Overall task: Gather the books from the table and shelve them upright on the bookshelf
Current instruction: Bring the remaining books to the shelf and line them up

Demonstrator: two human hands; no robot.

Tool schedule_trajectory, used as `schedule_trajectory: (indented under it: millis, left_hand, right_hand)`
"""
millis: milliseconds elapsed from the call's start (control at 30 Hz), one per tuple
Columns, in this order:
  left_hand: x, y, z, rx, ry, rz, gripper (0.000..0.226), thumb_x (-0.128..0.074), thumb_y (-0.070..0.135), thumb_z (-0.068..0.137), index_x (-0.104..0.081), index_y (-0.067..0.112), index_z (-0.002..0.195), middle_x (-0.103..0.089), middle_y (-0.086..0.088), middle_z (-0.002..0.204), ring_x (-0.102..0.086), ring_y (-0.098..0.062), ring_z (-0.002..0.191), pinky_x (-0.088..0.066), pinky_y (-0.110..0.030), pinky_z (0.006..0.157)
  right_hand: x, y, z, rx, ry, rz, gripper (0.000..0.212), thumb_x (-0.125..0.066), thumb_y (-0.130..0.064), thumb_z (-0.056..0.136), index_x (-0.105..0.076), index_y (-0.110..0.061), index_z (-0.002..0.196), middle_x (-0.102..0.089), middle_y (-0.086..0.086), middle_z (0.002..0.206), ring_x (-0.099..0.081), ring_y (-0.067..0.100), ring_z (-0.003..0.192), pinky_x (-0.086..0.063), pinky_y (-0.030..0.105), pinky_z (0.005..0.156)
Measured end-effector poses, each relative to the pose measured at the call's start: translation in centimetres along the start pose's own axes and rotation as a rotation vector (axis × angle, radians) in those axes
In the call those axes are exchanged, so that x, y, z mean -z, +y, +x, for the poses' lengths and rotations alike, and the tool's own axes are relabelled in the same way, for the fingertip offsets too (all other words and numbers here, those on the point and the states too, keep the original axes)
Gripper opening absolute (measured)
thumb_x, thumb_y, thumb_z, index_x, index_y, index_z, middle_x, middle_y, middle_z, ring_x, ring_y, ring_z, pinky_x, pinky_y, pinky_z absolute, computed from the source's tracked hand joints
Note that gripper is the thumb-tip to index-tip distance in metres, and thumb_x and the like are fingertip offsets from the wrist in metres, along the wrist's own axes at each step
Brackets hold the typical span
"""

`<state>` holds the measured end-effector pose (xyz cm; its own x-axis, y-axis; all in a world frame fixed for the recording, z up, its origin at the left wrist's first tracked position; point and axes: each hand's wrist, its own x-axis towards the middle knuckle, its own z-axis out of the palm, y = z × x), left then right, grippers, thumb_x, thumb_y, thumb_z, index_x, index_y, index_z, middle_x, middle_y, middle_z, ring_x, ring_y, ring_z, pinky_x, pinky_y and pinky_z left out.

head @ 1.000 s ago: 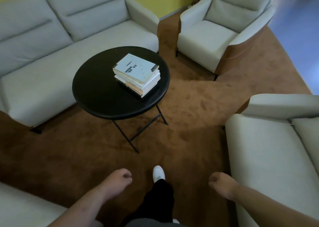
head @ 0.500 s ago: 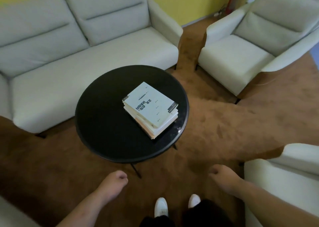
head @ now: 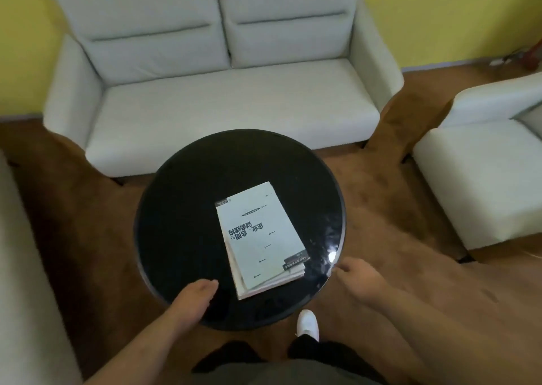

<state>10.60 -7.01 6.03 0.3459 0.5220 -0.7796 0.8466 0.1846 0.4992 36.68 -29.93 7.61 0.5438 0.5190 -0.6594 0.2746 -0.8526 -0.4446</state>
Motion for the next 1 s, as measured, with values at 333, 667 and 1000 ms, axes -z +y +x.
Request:
schedule_trajectory:
  millis: [333, 667, 1000]
  left_hand:
    - [-3.6, 5.6, 0.8, 0.024, 0.006, -0.590, 0.032, -0.047, 0.047, 0.101, -0.053, 0.032, 0.128, -0.068, 0.011, 0.117, -0.064, -0.007, 0.100, -0.047, -0.027, 0.076]
    - [-4.7, 5.4, 4.1, 0.092, -0.065, -0.852, 0.058, -0.064, 0.057, 0.083, -0.057, 0.028, 0.133, -0.070, -0.005, 0.125, -0.071, -0.027, 0.109, -0.057, -0.045, 0.086]
    - [-5.6, 6.0, 2.8, 0.201, -0.128, -0.923, 0.049, -0.056, 0.062, 0.088, -0.069, 0.028, 0.122, -0.076, -0.006, 0.115, -0.070, -0.033, 0.110, -0.050, -0.055, 0.101]
  right_hand:
    - [0.7, -8.6, 7.0, 0.040, -0.260, 0.404, 0.064, -0.053, -0.069, 0.087, -0.062, -0.023, 0.130, -0.068, -0.005, 0.121, -0.064, 0.016, 0.111, -0.053, 0.043, 0.100]
    - [-2.4, -8.9, 9.1, -0.094, -0.507, 0.673, 0.051, -0.050, -0.021, 0.102, -0.035, -0.025, 0.151, -0.064, 0.004, 0.134, -0.064, 0.027, 0.119, -0.052, 0.044, 0.105]
    - [-2.0, -7.4, 8.3, -0.260, -0.553, 0.875, 0.050, -0.050, -0.051, 0.100, -0.056, -0.019, 0.137, -0.077, 0.010, 0.111, -0.071, 0.032, 0.102, -0.057, 0.041, 0.079]
